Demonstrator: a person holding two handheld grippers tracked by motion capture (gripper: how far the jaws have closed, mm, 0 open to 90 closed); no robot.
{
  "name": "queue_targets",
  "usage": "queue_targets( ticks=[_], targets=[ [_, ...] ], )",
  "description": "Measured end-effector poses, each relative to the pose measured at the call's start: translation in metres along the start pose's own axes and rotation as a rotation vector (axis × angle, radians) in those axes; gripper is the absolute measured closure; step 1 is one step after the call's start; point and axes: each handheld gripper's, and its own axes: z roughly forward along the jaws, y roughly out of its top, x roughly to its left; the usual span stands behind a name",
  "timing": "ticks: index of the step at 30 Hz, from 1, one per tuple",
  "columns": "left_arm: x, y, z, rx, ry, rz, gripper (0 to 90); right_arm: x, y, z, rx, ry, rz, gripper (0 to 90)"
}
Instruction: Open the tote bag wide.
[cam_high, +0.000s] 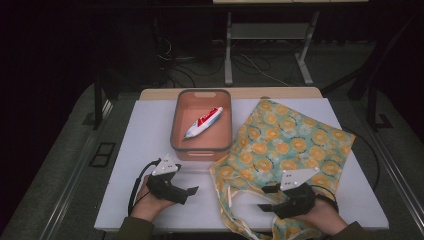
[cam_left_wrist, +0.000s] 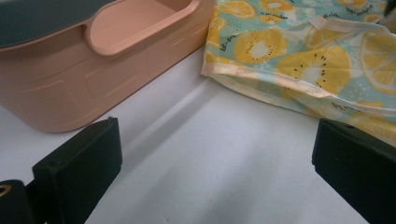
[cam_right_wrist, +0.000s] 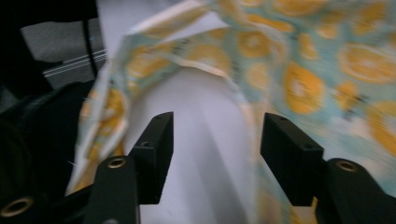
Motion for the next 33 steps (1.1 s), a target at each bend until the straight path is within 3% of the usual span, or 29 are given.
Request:
queue_targets(
  ticks=[2,5,6,9,14,17,19,20,21,23,29,33],
  targets=[
    [0.000,0.000,0.000,0.000,-0.004,0.005,0.3,0.005,0.003,0.004,0.001,0.024,-0.007,40.3],
    [0.000,0.001,0.000,-0.008,-0.007,0.010,0.3,0.025,0.011,0.016,0.000,0.086,-0.053,39.3],
    [0.000,0.001,0.000,-0.008,-0.007,0.010,0.3,0.025,0.011,0.016,0.000,0.086,-0.053,39.3],
    [0.000,0.001,0.000,-0.004,-0.011,0.012,0.3,0.039,0.013,0.030,0.044,0.126,-0.103,40.3],
    [-0.002,0.001,0.002,-0.001,-0.016,0.016,0.3,0.045,0.009,0.038,0.079,0.148,-0.115,41.6],
    [-0.002,0.001,0.003,0.006,-0.017,0.018,0.4,0.047,0.005,0.043,0.117,0.160,-0.122,49.0],
    [-0.002,0.001,0.003,0.006,-0.018,0.022,0.4,0.046,0.004,0.044,0.135,0.175,-0.129,62.9],
    [-0.002,0.001,0.003,0.006,-0.018,0.022,0.4,0.046,0.004,0.044,0.135,0.175,-0.129,62.9],
    [-0.003,0.001,0.003,0.007,-0.016,0.022,0.4,0.045,0.003,0.044,0.133,0.168,-0.134,77.3],
    [-0.003,0.001,0.002,0.007,-0.016,0.022,0.4,0.043,0.003,0.042,0.125,0.165,-0.133,83.3],
    [-0.002,0.001,0.001,0.001,-0.014,0.020,0.4,0.035,0.007,0.028,0.065,0.135,-0.116,87.5],
    [-0.001,0.002,0.000,-0.005,-0.015,0.016,0.3,0.023,0.010,0.012,-0.006,0.099,-0.070,87.8]
  ],
)
